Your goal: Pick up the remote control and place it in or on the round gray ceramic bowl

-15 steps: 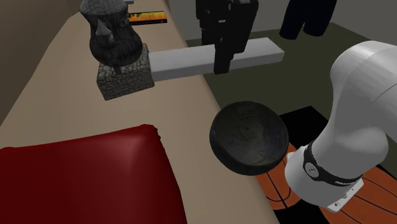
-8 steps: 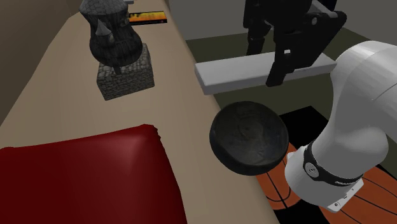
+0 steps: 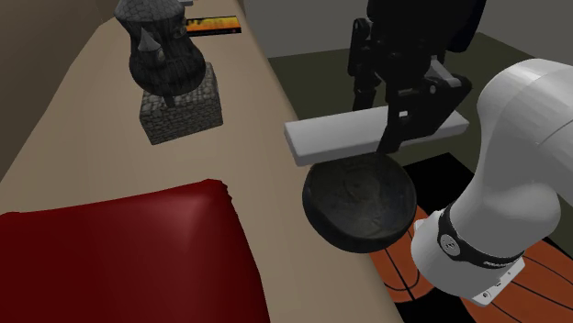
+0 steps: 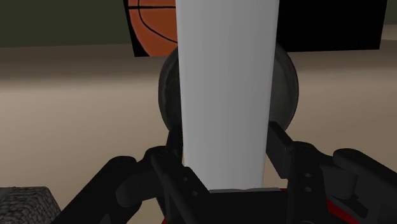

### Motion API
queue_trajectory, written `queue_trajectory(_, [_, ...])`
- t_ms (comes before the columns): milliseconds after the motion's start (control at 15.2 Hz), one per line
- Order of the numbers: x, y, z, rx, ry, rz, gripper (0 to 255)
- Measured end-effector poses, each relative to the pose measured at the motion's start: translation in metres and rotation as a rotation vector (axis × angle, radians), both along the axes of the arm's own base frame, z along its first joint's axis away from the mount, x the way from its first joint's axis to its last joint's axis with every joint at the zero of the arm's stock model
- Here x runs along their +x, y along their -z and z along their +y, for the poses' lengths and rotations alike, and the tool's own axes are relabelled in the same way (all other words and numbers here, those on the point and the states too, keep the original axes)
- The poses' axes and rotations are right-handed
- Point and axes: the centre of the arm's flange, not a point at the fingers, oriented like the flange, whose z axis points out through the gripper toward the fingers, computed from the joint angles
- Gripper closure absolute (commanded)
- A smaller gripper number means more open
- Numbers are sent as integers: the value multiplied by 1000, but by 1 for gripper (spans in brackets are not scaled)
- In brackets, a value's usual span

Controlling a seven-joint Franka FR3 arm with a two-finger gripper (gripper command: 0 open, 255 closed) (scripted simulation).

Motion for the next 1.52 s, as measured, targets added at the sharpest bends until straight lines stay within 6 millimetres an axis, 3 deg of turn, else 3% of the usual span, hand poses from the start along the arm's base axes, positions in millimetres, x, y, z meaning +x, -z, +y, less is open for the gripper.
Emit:
queue_trajectory(330, [1,26,-1,0,0,0,255])
queue_trajectory(726, [1,29,0,0,0,0,255])
queue_trajectory(792, [1,29,0,0,0,0,0])
queue_trajectory(1188, [1,29,0,0,0,-1,0])
queue_trajectory(1518, [1,-16,2,0,0,-1,0])
